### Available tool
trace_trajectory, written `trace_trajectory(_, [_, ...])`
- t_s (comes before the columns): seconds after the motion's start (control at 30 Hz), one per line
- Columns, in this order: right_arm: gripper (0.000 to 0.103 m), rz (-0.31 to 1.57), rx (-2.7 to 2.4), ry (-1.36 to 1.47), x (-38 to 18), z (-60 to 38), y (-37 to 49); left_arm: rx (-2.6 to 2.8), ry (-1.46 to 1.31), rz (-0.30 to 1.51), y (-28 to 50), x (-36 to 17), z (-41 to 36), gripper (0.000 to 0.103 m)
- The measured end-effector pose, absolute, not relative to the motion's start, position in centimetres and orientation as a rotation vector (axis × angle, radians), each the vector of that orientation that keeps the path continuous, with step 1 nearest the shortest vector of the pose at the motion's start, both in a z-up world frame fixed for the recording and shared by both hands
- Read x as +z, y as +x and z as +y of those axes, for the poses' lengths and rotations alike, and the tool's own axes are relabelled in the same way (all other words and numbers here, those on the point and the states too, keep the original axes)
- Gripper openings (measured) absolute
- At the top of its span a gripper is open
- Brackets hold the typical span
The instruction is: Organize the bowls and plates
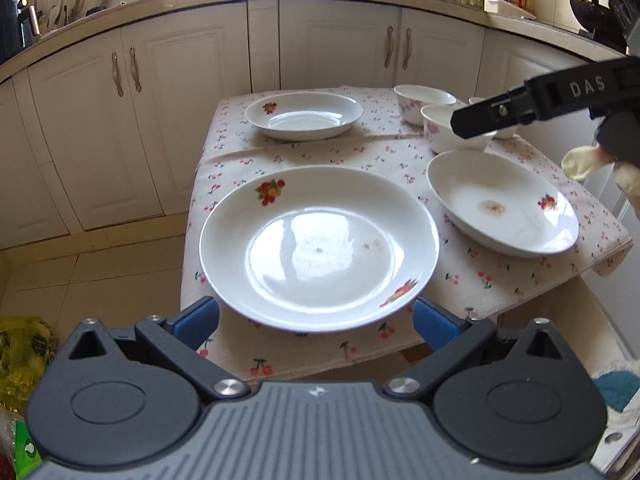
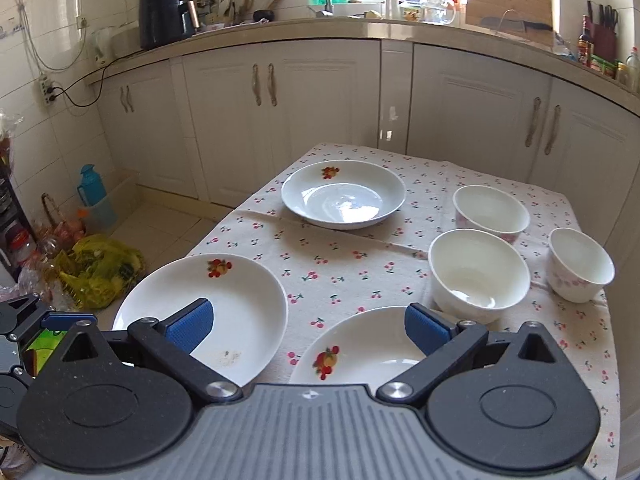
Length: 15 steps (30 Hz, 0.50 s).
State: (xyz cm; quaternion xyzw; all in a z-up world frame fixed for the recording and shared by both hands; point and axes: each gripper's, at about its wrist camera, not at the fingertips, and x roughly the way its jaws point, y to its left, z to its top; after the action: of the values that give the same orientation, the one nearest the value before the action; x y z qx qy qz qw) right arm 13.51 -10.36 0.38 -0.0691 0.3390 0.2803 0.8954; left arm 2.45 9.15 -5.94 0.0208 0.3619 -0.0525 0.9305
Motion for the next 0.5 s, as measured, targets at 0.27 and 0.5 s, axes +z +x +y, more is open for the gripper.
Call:
trace_trajectory(0.27, [0.103, 0.745, 0.588, -0.140, -0.4, -9.2, 15.0, -0.151, 0.051, 0.773, 4.0, -8.0, 10.1, 0.102])
trace_trajectory(0.5, [0.103, 0.786, 0.562, -0.151, -1.3, -9.2, 16.4, -0.173, 0.040, 0.795, 5.4, -9.2, 10.7, 0.103])
